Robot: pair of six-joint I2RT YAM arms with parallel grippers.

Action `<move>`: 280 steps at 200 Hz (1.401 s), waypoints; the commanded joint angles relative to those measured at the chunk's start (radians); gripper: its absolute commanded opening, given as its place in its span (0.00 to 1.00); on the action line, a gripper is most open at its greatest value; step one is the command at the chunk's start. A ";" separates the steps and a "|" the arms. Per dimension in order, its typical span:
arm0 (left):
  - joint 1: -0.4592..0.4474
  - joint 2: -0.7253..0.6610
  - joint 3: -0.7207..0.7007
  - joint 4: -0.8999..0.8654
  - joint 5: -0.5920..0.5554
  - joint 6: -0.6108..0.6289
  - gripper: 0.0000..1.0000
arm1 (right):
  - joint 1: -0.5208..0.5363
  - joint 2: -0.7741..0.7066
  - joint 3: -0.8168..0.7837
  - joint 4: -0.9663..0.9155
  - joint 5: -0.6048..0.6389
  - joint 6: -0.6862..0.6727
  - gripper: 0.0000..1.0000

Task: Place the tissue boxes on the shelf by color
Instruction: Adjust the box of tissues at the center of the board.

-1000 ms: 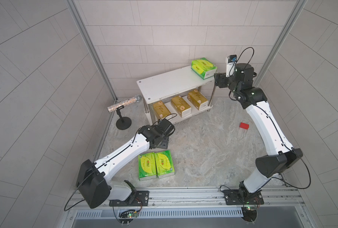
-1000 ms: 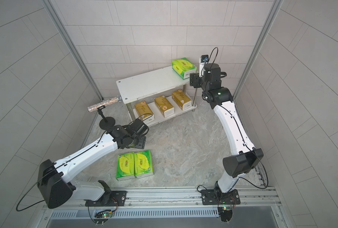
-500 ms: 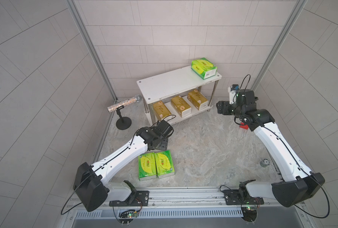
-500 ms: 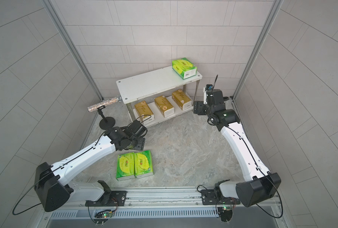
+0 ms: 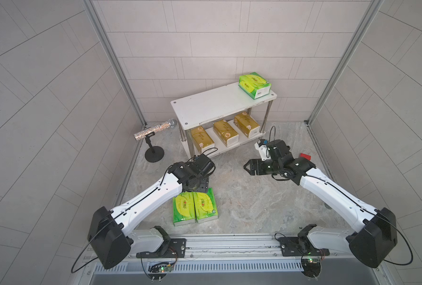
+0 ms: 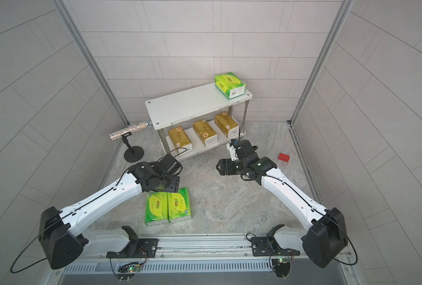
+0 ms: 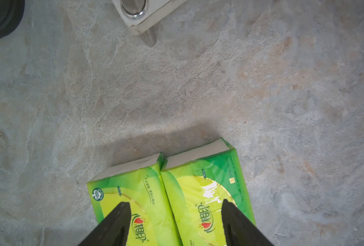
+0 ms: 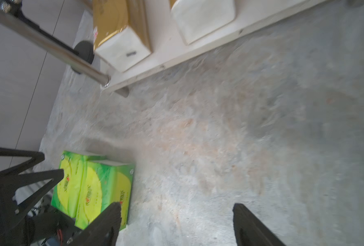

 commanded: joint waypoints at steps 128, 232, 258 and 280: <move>0.014 -0.103 -0.055 -0.135 -0.147 -0.050 0.78 | 0.396 0.381 -0.032 0.432 -0.084 0.327 0.84; 0.015 -0.185 -0.135 -0.126 -0.113 -0.063 0.78 | 0.413 0.484 -0.093 0.503 -0.041 0.401 0.64; 0.015 -0.180 -0.130 -0.106 -0.103 -0.057 0.78 | 0.358 0.450 -0.142 0.500 -0.034 0.388 0.61; 0.015 -0.164 -0.116 -0.092 -0.092 -0.046 0.78 | 0.287 0.411 -0.176 0.463 -0.039 0.330 0.60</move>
